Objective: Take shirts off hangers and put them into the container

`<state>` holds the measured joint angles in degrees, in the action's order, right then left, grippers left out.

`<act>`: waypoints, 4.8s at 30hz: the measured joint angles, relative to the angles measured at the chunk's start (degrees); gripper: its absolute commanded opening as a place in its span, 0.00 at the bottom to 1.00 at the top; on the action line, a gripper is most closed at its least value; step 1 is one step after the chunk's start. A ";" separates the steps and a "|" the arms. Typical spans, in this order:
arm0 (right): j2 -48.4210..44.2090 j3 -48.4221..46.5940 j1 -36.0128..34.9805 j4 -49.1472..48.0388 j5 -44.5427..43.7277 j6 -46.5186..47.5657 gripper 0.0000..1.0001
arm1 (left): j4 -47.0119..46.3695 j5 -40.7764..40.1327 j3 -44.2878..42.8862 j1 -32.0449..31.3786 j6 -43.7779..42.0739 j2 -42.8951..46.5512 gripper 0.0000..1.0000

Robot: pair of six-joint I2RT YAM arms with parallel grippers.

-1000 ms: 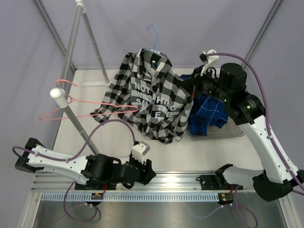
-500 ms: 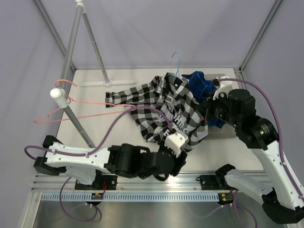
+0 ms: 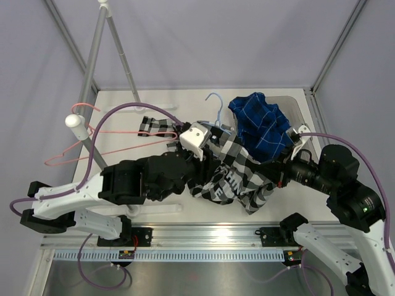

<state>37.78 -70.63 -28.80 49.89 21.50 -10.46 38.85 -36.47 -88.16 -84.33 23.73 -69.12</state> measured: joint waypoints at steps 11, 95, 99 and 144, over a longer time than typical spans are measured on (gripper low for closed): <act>-3.28 1.44 0.00 3.15 8.17 0.81 0.00 | -1.33 -6.56 -5.66 0.50 -1.73 -0.68 0.56; -7.43 4.70 0.00 6.14 -0.48 -2.69 0.00 | 0.11 -3.37 -16.37 17.16 -13.22 -5.51 0.00; -10.08 3.52 0.00 7.52 -2.45 -3.52 0.00 | -2.62 -2.67 -15.72 20.20 -14.38 -5.53 0.00; 3.91 14.19 0.04 -20.13 -14.36 -23.08 0.00 | -6.88 36.74 -25.49 27.26 -0.50 -3.15 0.00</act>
<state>41.69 -56.45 -28.75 29.76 7.14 -33.54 31.97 0.27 -113.65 -57.08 23.22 -72.27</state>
